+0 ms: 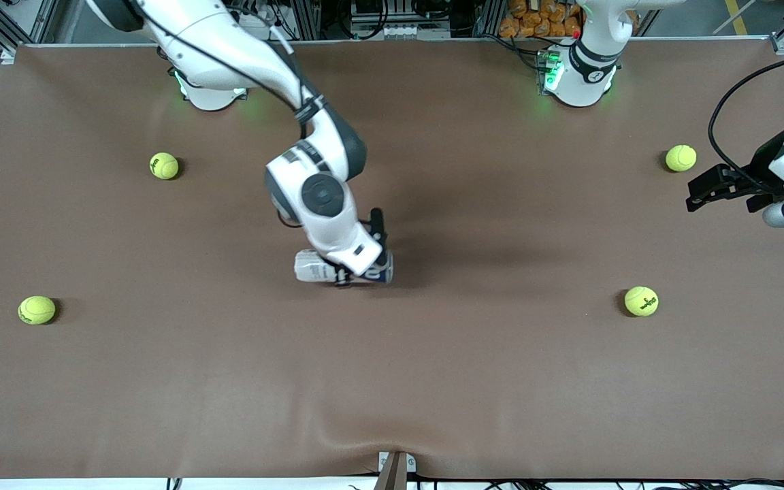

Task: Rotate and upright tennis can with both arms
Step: 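Carry the lying can with the right gripper to the table middle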

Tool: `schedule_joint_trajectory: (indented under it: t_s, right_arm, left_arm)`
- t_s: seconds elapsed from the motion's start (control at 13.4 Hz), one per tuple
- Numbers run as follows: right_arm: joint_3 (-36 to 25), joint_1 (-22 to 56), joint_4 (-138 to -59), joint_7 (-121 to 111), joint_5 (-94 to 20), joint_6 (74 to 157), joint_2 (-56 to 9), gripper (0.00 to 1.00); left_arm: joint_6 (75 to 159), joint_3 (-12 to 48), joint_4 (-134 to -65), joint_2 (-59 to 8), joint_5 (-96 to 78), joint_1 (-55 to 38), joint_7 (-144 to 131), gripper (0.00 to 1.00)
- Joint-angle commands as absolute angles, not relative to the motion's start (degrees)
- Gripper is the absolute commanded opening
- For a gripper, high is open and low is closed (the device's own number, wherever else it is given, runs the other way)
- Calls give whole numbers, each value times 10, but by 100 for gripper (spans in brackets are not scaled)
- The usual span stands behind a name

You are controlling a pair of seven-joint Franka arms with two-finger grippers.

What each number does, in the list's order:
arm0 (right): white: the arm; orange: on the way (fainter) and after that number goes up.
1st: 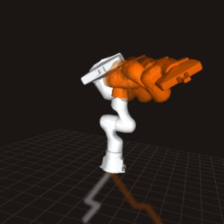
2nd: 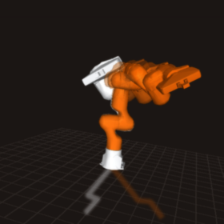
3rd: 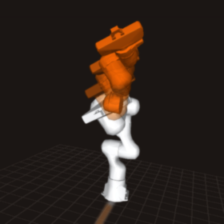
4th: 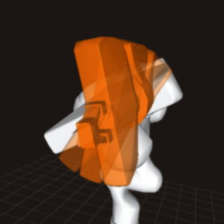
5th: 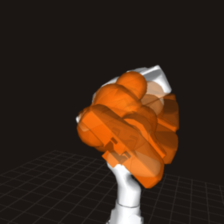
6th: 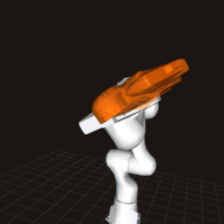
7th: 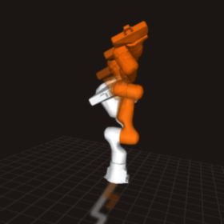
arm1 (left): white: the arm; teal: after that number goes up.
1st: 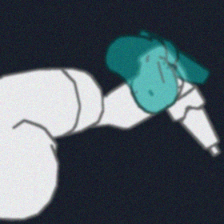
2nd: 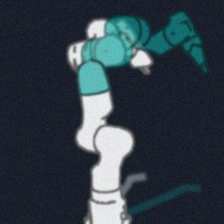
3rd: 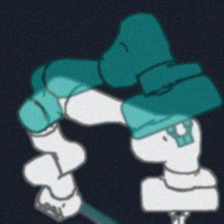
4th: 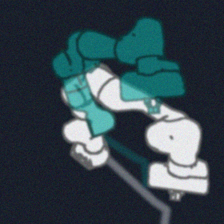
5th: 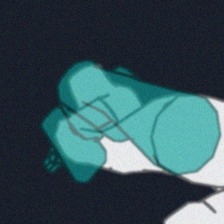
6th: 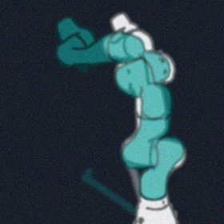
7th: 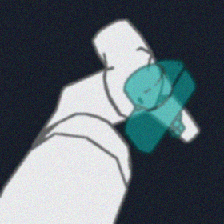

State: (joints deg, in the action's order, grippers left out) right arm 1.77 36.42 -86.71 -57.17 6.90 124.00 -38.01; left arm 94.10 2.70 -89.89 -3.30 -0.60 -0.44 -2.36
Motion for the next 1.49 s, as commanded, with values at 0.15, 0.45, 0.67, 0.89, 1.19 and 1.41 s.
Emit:
schedule_joint_trajectory:
  t_s: [0.15,0.45,0.67,0.89,1.19,1.41]
  right_arm:
    - [11,384,-874,-528,105,1259,-409,68]
    - [11,388,-874,-516,105,1296,-432,72]
    - [11,390,-875,-516,105,1300,-434,93]
    - [11,389,-874,-523,107,1294,-431,100]
    - [14,386,-875,-525,103,1226,-389,100]
    - [16,386,-879,-523,98,1195,-344,100]
  left_arm:
    - [927,27,-894,-44,-4,0,-26,100]
    - [925,27,-893,-43,-4,1,-16,100]
    - [915,27,-888,-40,-4,0,-17,100]
    - [913,29,-888,-43,-4,-6,-14,100]
    - [901,28,-889,-45,-5,-3,-16,100]
    - [899,32,-889,-55,1,-11,-14,100]
